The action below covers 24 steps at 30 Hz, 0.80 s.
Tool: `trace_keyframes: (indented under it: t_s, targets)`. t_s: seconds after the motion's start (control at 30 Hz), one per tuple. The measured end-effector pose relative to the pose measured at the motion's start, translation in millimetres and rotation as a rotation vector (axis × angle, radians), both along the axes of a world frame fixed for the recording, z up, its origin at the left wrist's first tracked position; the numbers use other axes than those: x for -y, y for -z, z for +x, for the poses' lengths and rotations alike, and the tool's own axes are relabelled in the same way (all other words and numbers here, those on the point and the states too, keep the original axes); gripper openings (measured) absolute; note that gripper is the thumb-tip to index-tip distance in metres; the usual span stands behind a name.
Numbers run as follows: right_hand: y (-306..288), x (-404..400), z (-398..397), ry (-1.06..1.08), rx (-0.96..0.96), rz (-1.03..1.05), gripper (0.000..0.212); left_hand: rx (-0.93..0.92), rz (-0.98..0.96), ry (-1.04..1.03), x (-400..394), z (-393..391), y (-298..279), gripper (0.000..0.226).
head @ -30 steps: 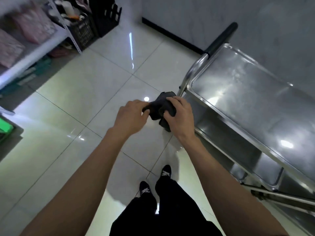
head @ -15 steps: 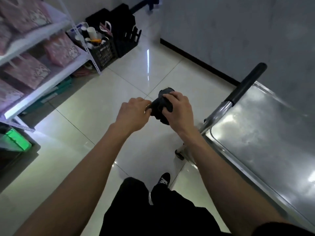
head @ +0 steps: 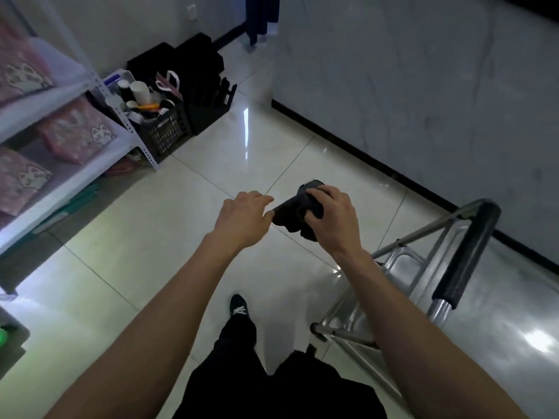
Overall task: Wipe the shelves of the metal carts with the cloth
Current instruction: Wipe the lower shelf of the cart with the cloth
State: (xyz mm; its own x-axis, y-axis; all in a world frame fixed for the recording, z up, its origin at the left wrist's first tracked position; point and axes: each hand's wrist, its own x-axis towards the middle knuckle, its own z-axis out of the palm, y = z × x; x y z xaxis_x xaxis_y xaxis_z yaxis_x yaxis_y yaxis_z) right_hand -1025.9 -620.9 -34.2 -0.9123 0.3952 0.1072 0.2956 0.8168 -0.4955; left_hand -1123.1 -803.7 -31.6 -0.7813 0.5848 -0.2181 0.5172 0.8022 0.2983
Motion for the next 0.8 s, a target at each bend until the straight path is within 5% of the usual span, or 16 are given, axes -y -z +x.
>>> trace_keyframes:
  t_s: [0.8]
  targets:
    - [5.8,-318.8,-136.5,0.589,-0.1,-0.091,0.044,-0.041,-0.044,0.617,-397.5,-211.7,-15.1,0.043]
